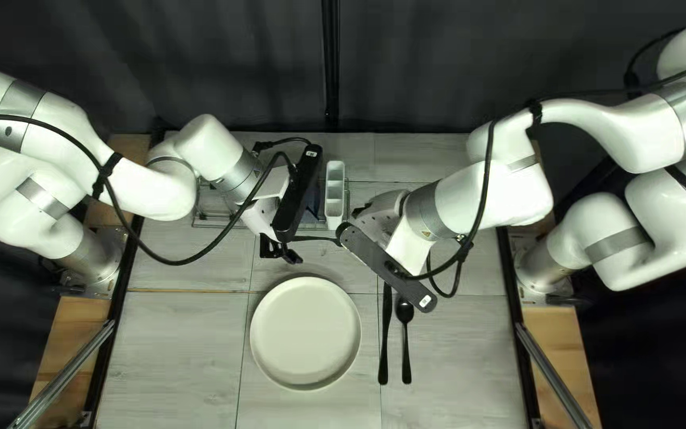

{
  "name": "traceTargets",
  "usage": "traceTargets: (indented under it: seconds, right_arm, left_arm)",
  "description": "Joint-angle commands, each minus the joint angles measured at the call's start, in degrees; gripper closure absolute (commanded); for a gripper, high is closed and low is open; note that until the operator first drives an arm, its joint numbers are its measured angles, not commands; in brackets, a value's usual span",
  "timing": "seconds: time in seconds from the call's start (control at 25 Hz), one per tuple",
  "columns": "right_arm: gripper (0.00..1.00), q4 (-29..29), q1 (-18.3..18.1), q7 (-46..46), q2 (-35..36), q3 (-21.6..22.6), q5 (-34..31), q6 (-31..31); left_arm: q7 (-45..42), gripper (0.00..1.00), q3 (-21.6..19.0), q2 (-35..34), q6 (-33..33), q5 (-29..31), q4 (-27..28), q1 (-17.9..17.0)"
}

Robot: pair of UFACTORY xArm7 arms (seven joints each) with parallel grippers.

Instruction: Pick up and place plate onto table. Place down one fork to the left of the plate. Place spoon and knife to the right of the plate. Place cup above the knife and spoon

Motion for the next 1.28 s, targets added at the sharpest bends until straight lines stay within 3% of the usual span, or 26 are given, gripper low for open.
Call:
traceTargets:
  seconds: [0.04,0.36,0.56,0.68,0.84,0.88,0.92,0.96,1.28]
  right_arm:
    - [1.00,0.0,0.0,0.0,0.0,0.0,0.0,0.0]
    - [1.00,0.0,0.0,0.0,0.0,0.0,0.0,0.0]
    - [1.00,0.0,0.0,0.0,0.0,0.0,0.0,0.0]
    - [1.00,0.0,0.0,0.0,0.0,0.0,0.0,0.0]
    - [1.00,0.0,0.0,0.0,0.0,0.0,0.0,0.0]
    - [1.00,0.0,0.0,0.0,0.0,0.0,0.0,0.0]
    - [1.00,0.0,0.0,0.0,0.0,0.0,0.0,0.0]
    - [1.00,0.0,0.0,0.0,0.0,0.0,0.0,0.0]
    - [1.00,0.0,0.0,0.0,0.0,0.0,0.0,0.0]
  left_arm:
    - [0.8,0.00,0.2,-0.6,-0.6,-0.8,-0.9,-0.1]
    - [-0.1,0.00,0.0,1.9,-0.4,-1.7,0.6,-0.6]
    - [1.8,0.00,0.5,3.3,0.4,-4.0,2.0,-1.2]
    - [6.5,0.00,1.2,5.8,1.6,-9.2,3.8,-1.6]
    - [6.5,0.00,1.2,5.8,1.6,-9.2,3.8,-1.6]
    - [6.5,0.12,1.2,5.8,1.6,-9.2,3.8,-1.6]
    - [6.5,0.92,1.2,5.8,1.6,-9.2,3.8,-1.6]
    - [6.5,0.99,1.2,5.8,1.6,-9.2,3.8,-1.6]
    - [6.5,0.99,1.2,5.8,1.6,-9.2,3.8,-1.6]
